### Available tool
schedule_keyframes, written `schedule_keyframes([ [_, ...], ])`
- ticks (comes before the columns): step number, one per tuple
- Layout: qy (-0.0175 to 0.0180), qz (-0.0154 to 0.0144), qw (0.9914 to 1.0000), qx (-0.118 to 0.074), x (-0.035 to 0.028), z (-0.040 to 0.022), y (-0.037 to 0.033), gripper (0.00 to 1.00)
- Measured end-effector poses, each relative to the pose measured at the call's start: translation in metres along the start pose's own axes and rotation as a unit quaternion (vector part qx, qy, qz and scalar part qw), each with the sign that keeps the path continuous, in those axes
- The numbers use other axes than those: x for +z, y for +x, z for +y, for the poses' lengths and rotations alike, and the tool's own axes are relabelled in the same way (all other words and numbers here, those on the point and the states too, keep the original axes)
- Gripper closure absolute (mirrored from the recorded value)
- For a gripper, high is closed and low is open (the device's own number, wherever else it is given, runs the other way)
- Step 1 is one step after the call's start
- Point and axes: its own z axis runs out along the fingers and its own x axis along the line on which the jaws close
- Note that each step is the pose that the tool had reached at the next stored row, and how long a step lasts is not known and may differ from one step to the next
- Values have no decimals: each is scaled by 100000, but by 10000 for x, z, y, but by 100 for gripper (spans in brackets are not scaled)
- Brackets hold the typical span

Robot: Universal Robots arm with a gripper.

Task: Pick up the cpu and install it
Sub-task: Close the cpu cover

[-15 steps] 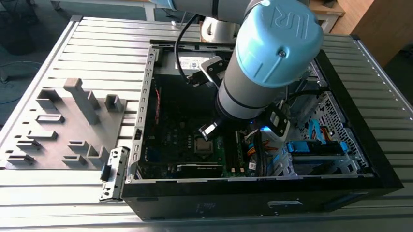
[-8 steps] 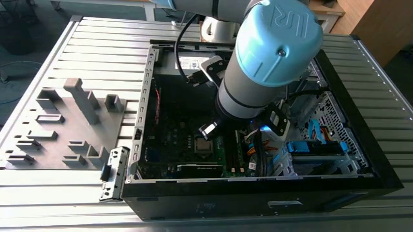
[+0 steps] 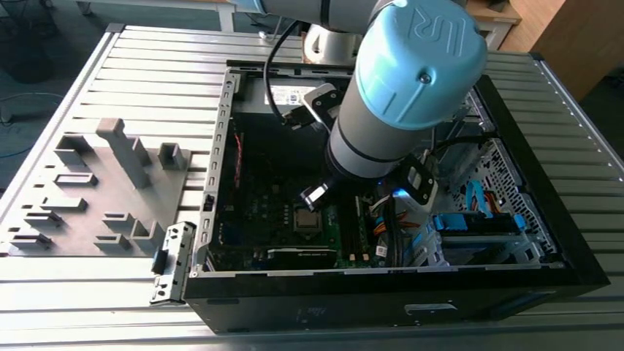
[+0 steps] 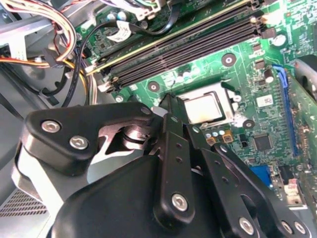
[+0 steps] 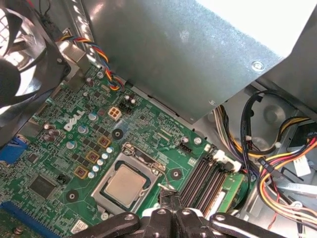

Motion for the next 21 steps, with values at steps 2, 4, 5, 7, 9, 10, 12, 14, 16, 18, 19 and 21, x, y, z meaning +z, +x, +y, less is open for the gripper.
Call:
schedule_keyframes([
  [2, 5, 5, 100000, 4, 7, 20, -13, 89],
  [4, 0, 0, 100000, -1, 15, 43, -29, 89],
  [5, 2, 1, 100000, 0, 19, 55, -37, 89],
  [7, 1, 0, 100000, 2, 28, 82, -54, 89],
  [9, 6, 0, 100000, 15, 37, 109, -69, 89],
  [10, 2, -5, 100000, 22, 42, 123, -78, 89],
  [12, 6, -8, 100000, 30, 52, 153, -98, 89],
  [14, 5, -8, 100000, 38, 63, 182, -117, 89],
  [16, 6, -9, 100000, 42, 72, 206, -132, 89],
  [18, 7, -10, 100000, 45, 80, 225, -146, 89],
  [19, 7, -8, 100000, 42, 83, 231, -150, 89],
  [21, 3, -13, 100000, 42, 90, 239, -156, 89],
])
